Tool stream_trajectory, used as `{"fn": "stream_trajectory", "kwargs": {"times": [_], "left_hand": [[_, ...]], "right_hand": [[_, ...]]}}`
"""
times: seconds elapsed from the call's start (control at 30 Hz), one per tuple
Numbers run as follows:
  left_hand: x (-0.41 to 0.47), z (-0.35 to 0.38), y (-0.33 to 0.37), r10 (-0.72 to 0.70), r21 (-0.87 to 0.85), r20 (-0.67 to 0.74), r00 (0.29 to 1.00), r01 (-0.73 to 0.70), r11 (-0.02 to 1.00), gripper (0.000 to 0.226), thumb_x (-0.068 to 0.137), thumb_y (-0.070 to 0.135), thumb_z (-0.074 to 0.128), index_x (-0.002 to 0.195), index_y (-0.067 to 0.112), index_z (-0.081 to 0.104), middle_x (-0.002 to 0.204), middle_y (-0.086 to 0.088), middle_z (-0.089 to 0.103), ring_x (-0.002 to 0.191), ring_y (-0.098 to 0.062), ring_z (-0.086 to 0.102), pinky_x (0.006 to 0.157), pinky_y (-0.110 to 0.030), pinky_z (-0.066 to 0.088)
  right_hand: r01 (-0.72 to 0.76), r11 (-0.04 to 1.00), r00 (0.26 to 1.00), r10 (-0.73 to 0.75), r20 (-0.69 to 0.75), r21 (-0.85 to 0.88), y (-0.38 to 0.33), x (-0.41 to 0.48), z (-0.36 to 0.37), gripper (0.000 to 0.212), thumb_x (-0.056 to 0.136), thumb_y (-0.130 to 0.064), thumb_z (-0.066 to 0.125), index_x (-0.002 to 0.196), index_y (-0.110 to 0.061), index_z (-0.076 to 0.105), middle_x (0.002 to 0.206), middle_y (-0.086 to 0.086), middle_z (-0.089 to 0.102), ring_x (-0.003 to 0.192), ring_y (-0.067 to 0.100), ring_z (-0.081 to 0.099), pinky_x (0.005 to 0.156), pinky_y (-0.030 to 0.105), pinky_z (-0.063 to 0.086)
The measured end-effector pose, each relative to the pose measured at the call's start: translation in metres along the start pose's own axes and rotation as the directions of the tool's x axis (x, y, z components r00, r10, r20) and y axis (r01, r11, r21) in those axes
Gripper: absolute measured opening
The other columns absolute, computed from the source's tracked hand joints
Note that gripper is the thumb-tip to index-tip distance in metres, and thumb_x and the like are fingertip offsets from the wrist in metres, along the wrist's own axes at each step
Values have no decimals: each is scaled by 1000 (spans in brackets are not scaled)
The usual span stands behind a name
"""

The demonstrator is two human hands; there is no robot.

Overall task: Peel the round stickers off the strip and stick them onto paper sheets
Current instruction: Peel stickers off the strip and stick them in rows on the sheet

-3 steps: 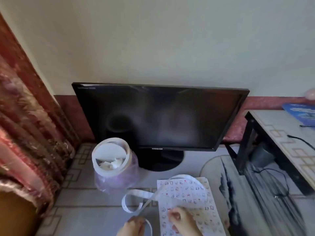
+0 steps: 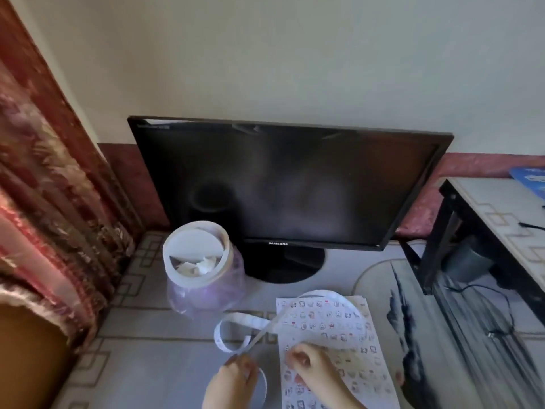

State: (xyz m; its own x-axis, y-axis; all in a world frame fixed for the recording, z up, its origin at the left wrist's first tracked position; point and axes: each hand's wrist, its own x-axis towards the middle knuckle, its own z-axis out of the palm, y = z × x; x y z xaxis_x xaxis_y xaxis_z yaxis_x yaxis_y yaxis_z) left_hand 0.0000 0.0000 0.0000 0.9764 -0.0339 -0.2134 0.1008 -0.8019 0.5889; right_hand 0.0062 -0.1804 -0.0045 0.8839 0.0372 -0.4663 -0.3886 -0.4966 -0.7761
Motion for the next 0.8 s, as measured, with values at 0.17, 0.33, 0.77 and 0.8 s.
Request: {"fn": "stream_trajectory", "kwargs": {"times": [0.17, 0.33, 0.77, 0.8], "left_hand": [[-1, 18, 2, -135, -172, -12, 991, 131, 976, 40, 75, 54, 68, 76, 28, 39, 77, 13, 65, 66, -2, 59, 58, -11, 40], [1, 29, -3, -49, -245, -128, 991, 16, 969, 45, 74, 42, 76, 84, 34, 33, 66, 29, 62, 60, 12, 55, 58, -8, 42], [-28, 44, -13, 34, -597, -336, 941, -241, 765, 49, 75, -2, 74, 100, 37, 56, 82, 6, 68, 67, -4, 65, 66, -14, 50], [-32, 45, -14, 34, -619, -335, 942, -247, 746, 47, 75, -1, 74, 101, 34, 57, 83, 5, 69, 67, -4, 65, 66, -15, 51]], "right_hand": [[198, 980, 977, -199, 71, 10, -10, 4, 9, 10, 92, -19, 58, 90, -21, 68, 69, -14, 66, 62, -1, 58, 64, 13, 44], [329, 944, 932, -324, 160, -3, -13, 9, 14, 18, 93, -16, 55, 87, -30, 65, 60, -22, 63, 60, -1, 57, 60, 10, 40], [436, 878, 899, -434, -54, 199, 14, -5, 7, 13, 90, -21, 62, 97, -12, 67, 92, 8, 72, 74, 16, 70, 71, 31, 59], [402, 881, 913, -406, -39, 251, 14, -7, 7, 15, 90, -22, 62, 98, -10, 67, 92, 9, 72, 75, 18, 70, 70, 30, 59]]}}
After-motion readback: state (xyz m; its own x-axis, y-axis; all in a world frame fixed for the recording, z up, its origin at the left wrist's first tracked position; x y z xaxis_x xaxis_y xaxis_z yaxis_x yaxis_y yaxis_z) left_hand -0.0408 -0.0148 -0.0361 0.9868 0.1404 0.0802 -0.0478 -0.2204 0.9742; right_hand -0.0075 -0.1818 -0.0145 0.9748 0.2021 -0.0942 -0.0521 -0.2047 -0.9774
